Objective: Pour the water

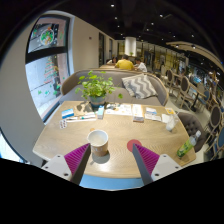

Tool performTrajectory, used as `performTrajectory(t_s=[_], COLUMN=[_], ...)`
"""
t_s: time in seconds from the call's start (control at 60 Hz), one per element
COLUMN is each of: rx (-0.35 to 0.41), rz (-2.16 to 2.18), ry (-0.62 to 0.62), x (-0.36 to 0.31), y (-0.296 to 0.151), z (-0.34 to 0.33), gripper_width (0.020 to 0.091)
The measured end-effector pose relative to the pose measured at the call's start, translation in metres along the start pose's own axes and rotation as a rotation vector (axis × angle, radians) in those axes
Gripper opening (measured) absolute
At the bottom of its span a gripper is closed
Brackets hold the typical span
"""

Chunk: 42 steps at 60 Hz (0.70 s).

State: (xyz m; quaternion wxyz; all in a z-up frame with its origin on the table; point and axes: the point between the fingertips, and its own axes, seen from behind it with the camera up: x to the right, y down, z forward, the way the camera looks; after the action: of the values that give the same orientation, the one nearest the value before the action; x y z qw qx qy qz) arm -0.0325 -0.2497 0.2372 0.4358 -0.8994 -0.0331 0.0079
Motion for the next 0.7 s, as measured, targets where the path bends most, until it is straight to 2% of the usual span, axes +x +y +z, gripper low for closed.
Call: performTrajectory(t_s=[0.1,0.117,0.167,0.317,0.567,0.7], rx=[0.015,0.017,0.014,0.010,0.046,0.058], rz=[0.006,0.010,0.008,0.034,0.056,0.077], ry=[0.014,0.020,0.026,0.028,0.065,0.086], x=[0.043,0.022,0.078,0.161,0.304,0.366], y=[0.010,0.003,0.022,0.061,0.128,0.150], z=[0.002,0.003,0.002,0.005,0.020,0.039], gripper_width=[0.0855,0.0856,0.0856,0.0852,0.0853,0.0852])
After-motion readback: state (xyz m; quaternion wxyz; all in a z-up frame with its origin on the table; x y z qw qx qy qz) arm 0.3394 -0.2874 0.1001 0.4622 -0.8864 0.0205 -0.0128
